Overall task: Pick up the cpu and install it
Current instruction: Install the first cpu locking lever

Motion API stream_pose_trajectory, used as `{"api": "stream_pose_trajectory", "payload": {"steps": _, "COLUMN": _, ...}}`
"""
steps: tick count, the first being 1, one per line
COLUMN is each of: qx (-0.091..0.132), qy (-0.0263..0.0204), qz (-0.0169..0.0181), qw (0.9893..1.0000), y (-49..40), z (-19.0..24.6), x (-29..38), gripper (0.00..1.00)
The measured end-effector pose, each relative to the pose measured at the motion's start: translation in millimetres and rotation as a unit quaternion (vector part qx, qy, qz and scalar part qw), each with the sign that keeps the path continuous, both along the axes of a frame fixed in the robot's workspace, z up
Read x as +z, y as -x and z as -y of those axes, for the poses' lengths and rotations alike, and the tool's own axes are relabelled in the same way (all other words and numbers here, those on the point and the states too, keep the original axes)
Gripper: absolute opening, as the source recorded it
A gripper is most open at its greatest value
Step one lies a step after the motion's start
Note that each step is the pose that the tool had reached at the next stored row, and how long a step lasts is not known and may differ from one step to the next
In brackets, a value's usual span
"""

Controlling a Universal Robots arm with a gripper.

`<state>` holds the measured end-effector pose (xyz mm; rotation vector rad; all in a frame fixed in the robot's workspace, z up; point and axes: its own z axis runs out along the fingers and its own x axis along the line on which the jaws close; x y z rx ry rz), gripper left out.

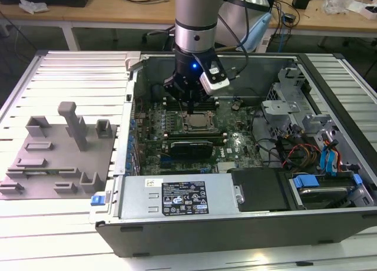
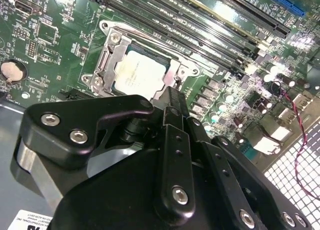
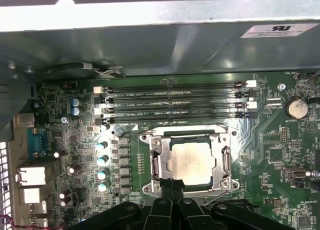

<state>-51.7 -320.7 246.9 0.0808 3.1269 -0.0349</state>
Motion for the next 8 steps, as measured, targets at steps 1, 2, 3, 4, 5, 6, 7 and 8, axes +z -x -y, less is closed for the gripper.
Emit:
{"api": "stream_pose_trajectory", "payload": {"steps": 1, "qx": 0.0, "qy": 0.0, "qz": 0.0, "qw": 1.0, "y": 0.4, "z": -0.1, "x": 0.0, "gripper": 0.11}}
{"api": "stream_pose_trajectory", "payload": {"steps": 2, "qx": 0.0, "qy": 0.0, "qz": 0.0, "qw": 1.0, "y": 0.6, "z": -0.1, "x": 0.0, "gripper": 0.11}}
{"api": "stream_pose_trajectory", "payload": {"steps": 3, "qx": 0.0, "qy": -0.0001, "qz": 0.0, "qw": 1.0, "y": 1.2, "z": -0.2, "x": -0.1, "gripper": 0.11}}
{"api": "stream_pose_trajectory", "payload": {"steps": 4, "qx": 0.0, "qy": -0.0001, "qz": 0.0, "qw": 1.0, "y": 1.6, "z": -0.2, "x": -0.1, "gripper": 0.11}}
{"api": "stream_pose_trajectory", "payload": {"steps": 5, "qx": 0.0, "qy": 0.0, "qz": 0.0, "qw": 1.0, "y": 2.0, "z": -0.1, "x": 0.0, "gripper": 0.11}}
{"api": "stream_pose_trajectory", "payload": {"steps": 6, "qx": 0.0, "qy": 0.0, "qz": 0.0, "qw": 1.0, "y": 2.0, "z": -0.1, "x": 0.0, "gripper": 0.11}}
{"api": "stream_pose_trajectory", "payload": {"steps": 7, "qx": 0.0, "qy": -0.0001, "qz": 0.0, "qw": 1.0, "y": 2.4, "z": -0.1, "x": 0.0, "gripper": 0.11}}
{"api": "stream_pose_trajectory", "payload": {"steps": 8, "qx": 0.0, "qy": 0.0, "qz": 0.0, "qw": 1.0, "y": 2.5, "z": -0.1, "x": 0.0, "gripper": 0.11}}
